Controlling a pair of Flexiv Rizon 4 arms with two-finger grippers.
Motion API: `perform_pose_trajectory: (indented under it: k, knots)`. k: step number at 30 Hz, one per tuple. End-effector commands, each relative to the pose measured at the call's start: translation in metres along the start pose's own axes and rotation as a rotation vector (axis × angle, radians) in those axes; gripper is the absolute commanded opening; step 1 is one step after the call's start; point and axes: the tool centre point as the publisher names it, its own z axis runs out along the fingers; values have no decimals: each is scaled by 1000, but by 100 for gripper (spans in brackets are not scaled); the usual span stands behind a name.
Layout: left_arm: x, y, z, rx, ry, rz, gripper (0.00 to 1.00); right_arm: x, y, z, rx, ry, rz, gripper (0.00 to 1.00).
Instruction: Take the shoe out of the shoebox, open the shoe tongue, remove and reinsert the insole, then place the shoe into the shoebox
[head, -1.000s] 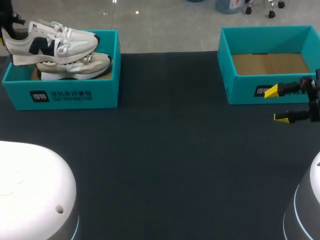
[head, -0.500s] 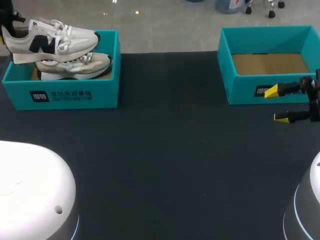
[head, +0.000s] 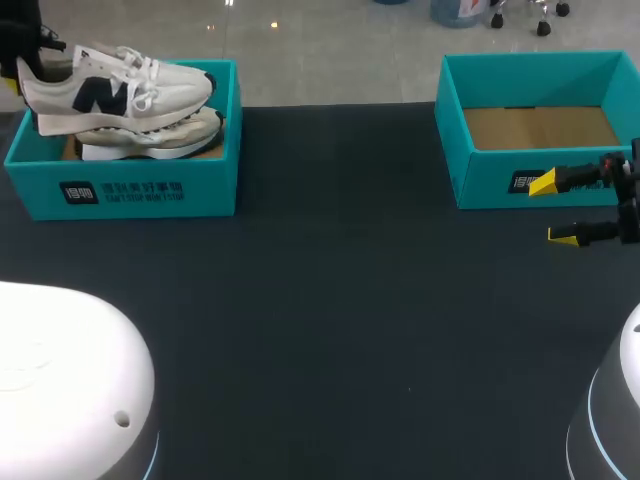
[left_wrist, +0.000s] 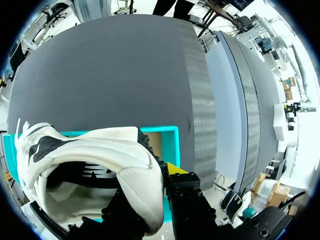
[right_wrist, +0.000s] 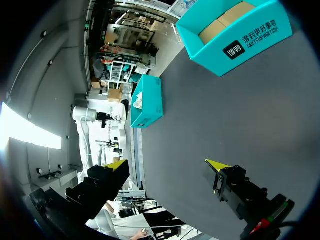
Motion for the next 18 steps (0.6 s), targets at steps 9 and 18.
perform_pose_trajectory:
  k: [9,18]
  knots:
    - [-45,-59,-34,25,42,-19,0,0,-1,0,-1,-4,1,100]
    - [-86,-94,-62,13,2,-40,0,0,-1,0,-1,-4,1,100]
